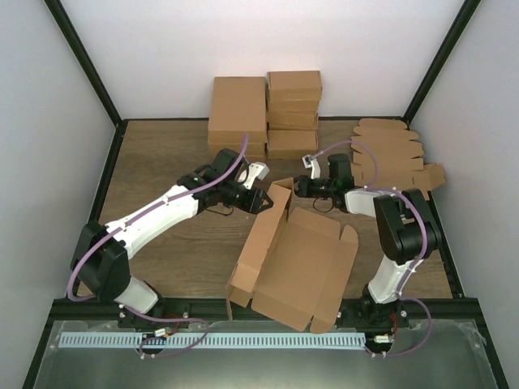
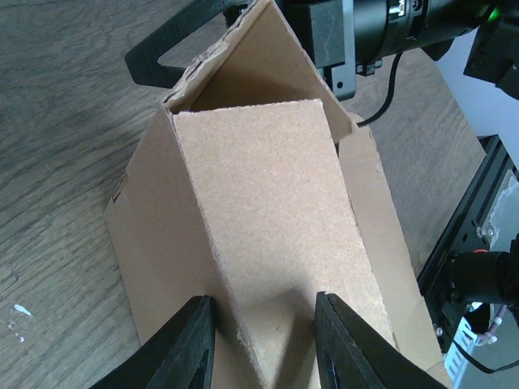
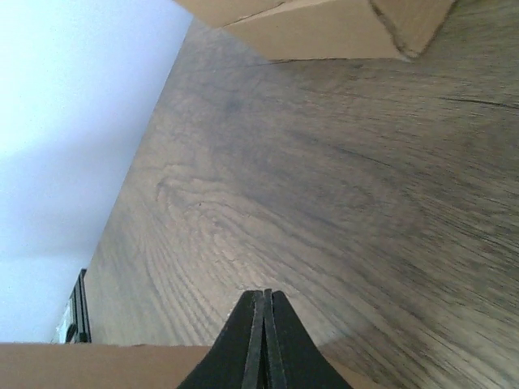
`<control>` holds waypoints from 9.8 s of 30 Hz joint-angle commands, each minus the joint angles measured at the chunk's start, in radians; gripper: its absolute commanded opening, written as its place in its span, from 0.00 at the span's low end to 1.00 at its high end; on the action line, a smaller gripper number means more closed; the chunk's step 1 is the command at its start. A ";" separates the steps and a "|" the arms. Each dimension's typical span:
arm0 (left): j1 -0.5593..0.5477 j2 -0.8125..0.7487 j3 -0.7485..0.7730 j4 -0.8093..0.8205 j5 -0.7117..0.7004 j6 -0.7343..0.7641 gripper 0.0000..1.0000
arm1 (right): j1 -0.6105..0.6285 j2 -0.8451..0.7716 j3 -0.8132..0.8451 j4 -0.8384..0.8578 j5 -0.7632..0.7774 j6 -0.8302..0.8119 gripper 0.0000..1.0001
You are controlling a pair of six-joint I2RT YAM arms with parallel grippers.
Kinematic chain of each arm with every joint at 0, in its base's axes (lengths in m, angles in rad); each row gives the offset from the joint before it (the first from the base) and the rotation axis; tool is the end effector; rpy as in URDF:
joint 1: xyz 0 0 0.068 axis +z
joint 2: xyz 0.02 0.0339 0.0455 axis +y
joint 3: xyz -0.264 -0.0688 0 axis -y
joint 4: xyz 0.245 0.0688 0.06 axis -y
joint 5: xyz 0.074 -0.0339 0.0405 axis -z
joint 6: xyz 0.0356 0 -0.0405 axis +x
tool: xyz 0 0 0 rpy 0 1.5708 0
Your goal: Fold the paper box
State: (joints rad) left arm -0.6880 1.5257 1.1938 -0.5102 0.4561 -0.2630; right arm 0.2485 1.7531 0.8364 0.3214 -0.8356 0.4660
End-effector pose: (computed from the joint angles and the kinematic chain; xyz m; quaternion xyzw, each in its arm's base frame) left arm 0.2448 -0.2216 0.2751 0.2707 0.8727 -0.3467 0.2119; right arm 0.3285 0.1106 0.1603 -0.1014 0.8233 0.4856 0.2759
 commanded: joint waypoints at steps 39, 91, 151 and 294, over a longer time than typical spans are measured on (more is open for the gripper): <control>0.004 0.005 -0.022 0.030 0.083 0.010 0.36 | 0.047 -0.232 -0.245 0.128 0.091 -0.157 0.27; 0.100 -0.005 -0.027 0.013 0.280 0.083 0.37 | 0.183 -0.266 -0.403 0.415 0.249 -0.329 0.62; 0.175 0.050 -0.007 0.025 0.254 0.070 0.60 | 0.256 -0.110 -0.280 0.497 0.326 -0.401 0.64; 0.285 -0.887 -0.411 0.183 -0.202 0.254 1.00 | 0.291 -0.303 -0.481 0.473 0.920 -0.223 0.62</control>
State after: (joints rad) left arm -0.4019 0.6483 0.7895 -0.3614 0.2626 -0.0185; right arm 0.5327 1.4506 0.3557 0.7528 0.0490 0.2493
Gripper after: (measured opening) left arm 0.999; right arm 0.689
